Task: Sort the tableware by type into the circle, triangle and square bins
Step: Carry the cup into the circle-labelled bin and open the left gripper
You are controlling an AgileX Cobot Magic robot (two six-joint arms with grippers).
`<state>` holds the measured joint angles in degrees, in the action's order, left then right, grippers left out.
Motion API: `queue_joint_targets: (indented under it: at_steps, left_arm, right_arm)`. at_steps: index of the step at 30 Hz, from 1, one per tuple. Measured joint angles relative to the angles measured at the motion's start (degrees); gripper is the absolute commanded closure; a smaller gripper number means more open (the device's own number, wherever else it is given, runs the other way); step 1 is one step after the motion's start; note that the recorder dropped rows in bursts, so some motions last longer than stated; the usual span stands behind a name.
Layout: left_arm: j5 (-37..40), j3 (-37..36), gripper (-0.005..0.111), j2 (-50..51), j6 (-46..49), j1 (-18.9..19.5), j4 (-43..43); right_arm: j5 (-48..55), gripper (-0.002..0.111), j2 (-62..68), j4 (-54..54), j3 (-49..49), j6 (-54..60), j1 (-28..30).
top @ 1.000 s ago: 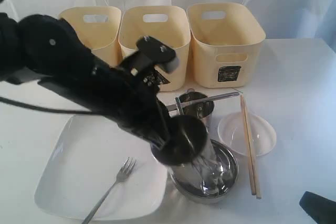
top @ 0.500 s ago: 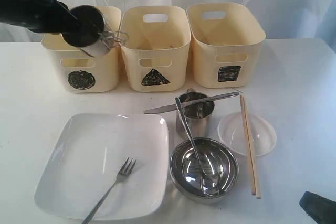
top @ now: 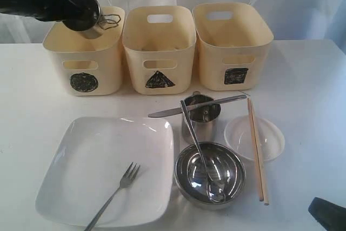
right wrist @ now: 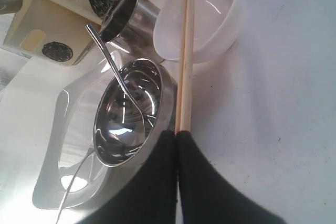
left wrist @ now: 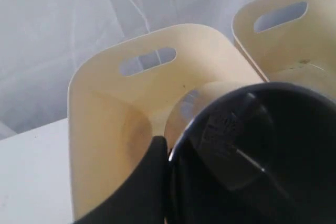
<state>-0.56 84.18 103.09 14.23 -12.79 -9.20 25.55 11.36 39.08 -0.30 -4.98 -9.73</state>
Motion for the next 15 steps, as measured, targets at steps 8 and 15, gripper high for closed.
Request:
queue_joint_targets:
  at_steps: [8, 15]
  left_arm:
    - [-0.4, 5.4, 0.107, 6.1, 0.0, 0.0, 0.0]
    - [-7.0, 5.6, 0.107, 6.4, -5.0, 0.8, -0.1]
  right_arm:
    - [0.0, 0.108, 0.0, 0.0, 0.0, 0.0, 0.0]
    - [0.0, 0.108, 0.0, 0.0, 0.0, 0.0, 0.0]
